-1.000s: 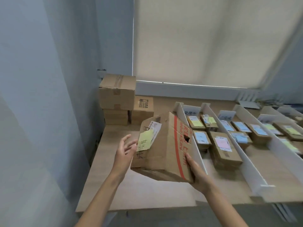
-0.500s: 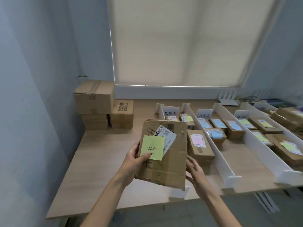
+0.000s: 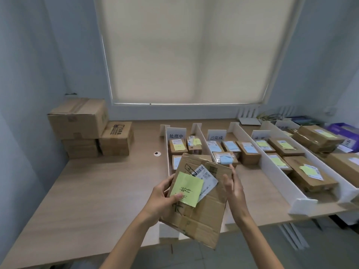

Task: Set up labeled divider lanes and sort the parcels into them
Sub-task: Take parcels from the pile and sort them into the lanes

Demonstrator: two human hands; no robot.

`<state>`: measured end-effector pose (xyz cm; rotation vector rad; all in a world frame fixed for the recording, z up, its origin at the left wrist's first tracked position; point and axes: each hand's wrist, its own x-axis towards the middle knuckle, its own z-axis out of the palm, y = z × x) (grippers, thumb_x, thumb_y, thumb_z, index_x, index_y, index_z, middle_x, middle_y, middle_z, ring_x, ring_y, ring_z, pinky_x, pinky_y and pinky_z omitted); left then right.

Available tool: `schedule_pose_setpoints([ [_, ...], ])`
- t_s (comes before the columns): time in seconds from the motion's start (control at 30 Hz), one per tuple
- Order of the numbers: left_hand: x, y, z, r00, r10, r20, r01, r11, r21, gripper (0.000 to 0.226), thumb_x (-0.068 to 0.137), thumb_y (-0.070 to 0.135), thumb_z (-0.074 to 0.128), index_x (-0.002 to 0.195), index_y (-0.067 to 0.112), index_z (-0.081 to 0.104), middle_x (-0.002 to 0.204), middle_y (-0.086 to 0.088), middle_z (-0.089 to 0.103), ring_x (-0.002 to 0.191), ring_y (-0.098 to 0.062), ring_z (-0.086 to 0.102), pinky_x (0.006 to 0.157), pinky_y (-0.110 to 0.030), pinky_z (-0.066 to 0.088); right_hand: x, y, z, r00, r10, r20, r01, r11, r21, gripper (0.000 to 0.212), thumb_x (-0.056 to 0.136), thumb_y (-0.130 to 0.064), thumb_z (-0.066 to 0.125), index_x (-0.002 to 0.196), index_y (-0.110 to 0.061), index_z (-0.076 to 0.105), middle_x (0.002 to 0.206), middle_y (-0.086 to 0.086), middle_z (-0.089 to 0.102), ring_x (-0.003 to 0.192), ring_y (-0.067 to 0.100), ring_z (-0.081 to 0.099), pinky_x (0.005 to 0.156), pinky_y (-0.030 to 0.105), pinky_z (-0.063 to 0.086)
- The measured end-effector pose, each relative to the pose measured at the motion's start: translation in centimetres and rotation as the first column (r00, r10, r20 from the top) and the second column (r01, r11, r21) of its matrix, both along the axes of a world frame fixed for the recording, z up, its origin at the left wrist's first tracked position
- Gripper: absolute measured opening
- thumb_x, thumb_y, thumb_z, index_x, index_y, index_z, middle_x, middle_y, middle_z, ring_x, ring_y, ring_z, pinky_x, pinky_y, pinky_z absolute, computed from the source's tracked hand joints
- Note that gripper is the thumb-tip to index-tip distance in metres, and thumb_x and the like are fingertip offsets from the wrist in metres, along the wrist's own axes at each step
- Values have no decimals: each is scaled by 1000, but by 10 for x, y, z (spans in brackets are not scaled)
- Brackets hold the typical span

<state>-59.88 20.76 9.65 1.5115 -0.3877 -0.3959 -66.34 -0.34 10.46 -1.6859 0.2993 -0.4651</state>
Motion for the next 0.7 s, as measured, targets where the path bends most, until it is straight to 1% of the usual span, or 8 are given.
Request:
schedule_pose_setpoints([
  [0.07, -3, -19, -3, 1000, -8, 6, 8, 1000, 8, 51, 84, 6, 68, 119, 38, 49, 107, 13, 68, 101, -9, 65, 74, -23, 55, 0, -21, 1, 999, 31, -8, -31, 999, 41, 71, 71, -54, 65, 135, -35, 39, 128, -10, 54, 109, 1, 54, 80, 20, 50],
  [0.17, -2, -41, -5, 998, -41, 38, 39, 998, 48, 54, 82, 9, 70, 122, 38, 49, 112, 11, 66, 106, -12, 63, 78, -26, 55, -3, -55, -7, 999, 10, -52, -6, 998, 64, 52, 72, -39, 76, 117, -29, 50, 114, 2, 64, 108, 17, 60, 83, 35, 55],
  [0.3, 0, -70, 1, 995, -50, 84, 47, 998, 38, 58, 80, 21, 74, 131, 34, 48, 128, 13, 57, 121, -9, 53, 95, -32, 51, -16, -90, -12, 999, -23, -31, 30, 976, 214, 36, 81, -20, 73, 109, -24, 51, 107, 10, 66, 97, 22, 64, 75, 34, 57],
  [0.37, -1, -86, 0, 991, 45, 130, -51, 998, 42, 51, 84, 26, 69, 129, 33, 48, 127, 19, 52, 124, -7, 47, 91, -23, 49, -25, -107, -16, 997, -75, -9, 75, 961, 265, 29, 84, -14, 69, 104, -24, 50, 102, 11, 66, 89, 20, 65, 74, 34, 58],
  [0.47, -6, -108, -12, 980, 199, 30, -201, 970, 137, 71, 77, 50, 70, 136, 33, 36, 136, 8, 42, 127, -17, 41, 92, -30, 46, -38, -137, -26, 982, -191, -7, 182, 919, 350, 30, 86, -9, 65, 109, -15, 46, 94, 10, 63, 82, 19, 63, 70, 31, 58],
  [0.53, -14, -126, -24, 984, 117, -136, -94, 982, 166, 89, 70, 57, 72, 142, 32, 26, 136, 4, 38, 122, -20, 45, 99, -42, 45, -44, -153, -35, 970, -237, -45, 235, 884, 405, 42, 86, -9, 65, 121, -9, 41, 94, 11, 60, 82, 19, 62, 77, 38, 57],
  [0.6, -26, -150, -29, 978, 6, -210, 11, 997, 81, 67, 80, 41, 69, 134, 36, 30, 125, 10, 46, 109, -12, 53, 90, -36, 52, -46, -163, -41, 964, -254, -79, 263, 869, 419, 49, 85, -11, 66, 125, -9, 39, 98, 13, 59, 84, 21, 62, 84, 46, 54],
  [0.7, -26, -181, -34, 992, 2, -123, 8, 997, 82, 55, 87, 35, 62, 133, 38, 33, 126, 10, 52, 109, -9, 55, 76, -23, 56, -44, -179, -43, 952, -289, -96, 304, 878, 371, 44, 83, -14, 68, 117, -11, 39, 96, 10, 59, 82, 19, 62, 73, 37, 54],
])
